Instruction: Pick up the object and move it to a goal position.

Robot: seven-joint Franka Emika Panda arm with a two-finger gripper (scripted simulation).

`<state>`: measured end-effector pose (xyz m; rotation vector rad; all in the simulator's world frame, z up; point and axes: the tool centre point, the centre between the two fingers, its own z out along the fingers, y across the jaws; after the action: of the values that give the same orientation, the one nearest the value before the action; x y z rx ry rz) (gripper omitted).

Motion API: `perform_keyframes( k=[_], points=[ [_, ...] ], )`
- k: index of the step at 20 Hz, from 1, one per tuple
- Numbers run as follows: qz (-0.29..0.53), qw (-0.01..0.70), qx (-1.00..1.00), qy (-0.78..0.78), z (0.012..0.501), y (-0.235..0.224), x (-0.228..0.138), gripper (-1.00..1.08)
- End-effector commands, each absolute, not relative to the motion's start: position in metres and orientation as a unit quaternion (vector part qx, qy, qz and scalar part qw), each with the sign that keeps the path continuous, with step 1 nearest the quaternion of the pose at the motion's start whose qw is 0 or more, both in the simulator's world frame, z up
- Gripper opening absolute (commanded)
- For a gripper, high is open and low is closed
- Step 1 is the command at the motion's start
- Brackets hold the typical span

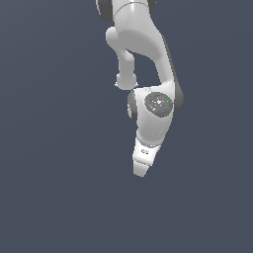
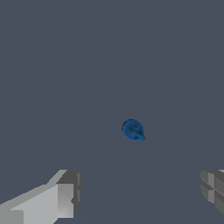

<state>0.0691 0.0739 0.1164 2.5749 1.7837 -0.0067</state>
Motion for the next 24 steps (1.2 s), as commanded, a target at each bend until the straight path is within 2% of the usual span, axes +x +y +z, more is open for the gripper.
perform_keyframes(
  k=[1,12,24],
  points=[
    [-0.002,0.004,0.8,0.6,0.112,0.076,0.072,1.0],
    [-0.001,0.001,0.713,0.701,0.097,0.085,0.083,1.0],
    [0.0,0.0,0.683,0.73,0.093,0.087,0.086,1.0]
  ],
)
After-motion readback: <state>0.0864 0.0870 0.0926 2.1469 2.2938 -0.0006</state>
